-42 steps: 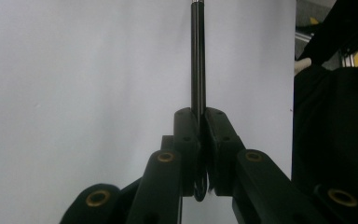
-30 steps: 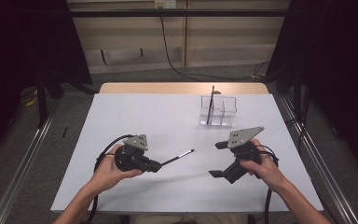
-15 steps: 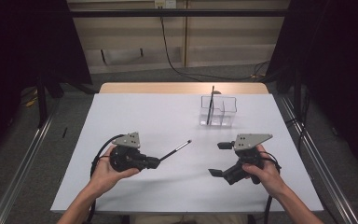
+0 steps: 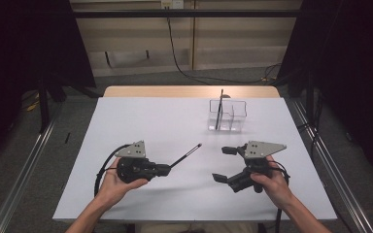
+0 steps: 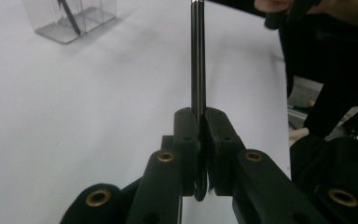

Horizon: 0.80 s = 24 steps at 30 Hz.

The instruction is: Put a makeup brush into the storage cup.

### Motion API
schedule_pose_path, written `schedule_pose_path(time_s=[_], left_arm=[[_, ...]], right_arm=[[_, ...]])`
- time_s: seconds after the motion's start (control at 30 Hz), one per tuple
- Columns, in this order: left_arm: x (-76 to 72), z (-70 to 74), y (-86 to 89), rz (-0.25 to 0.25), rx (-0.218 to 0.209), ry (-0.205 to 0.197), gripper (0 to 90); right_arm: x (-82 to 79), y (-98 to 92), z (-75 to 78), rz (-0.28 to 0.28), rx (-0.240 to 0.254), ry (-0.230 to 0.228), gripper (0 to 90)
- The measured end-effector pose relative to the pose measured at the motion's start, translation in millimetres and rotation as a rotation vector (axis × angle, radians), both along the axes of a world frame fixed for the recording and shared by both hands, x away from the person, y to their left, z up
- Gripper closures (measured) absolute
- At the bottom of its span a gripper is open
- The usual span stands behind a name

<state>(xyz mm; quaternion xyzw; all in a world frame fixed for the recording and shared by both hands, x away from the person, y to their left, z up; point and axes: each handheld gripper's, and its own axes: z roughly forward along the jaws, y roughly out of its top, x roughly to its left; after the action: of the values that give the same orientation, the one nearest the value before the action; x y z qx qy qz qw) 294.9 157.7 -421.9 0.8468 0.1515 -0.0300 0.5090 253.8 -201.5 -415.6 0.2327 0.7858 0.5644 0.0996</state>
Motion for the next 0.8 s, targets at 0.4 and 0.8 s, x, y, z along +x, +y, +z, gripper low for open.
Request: schedule_pose_path(time_s=[0.4, 0.8], left_arm=[[-6.9, -3.8, -8.8, 0.009, -0.111, -0.019, 84.1], [-10.8, -5.7, -13.3, 0.008, -0.193, -0.068, 84.1]], right_arm=[[-3.7, 7.3, 5.8, 0.033, 0.054, -0.009, 7.2], [-1.6, 17.2, 21.0, 0.043, 0.079, 0.013, 10.2]])
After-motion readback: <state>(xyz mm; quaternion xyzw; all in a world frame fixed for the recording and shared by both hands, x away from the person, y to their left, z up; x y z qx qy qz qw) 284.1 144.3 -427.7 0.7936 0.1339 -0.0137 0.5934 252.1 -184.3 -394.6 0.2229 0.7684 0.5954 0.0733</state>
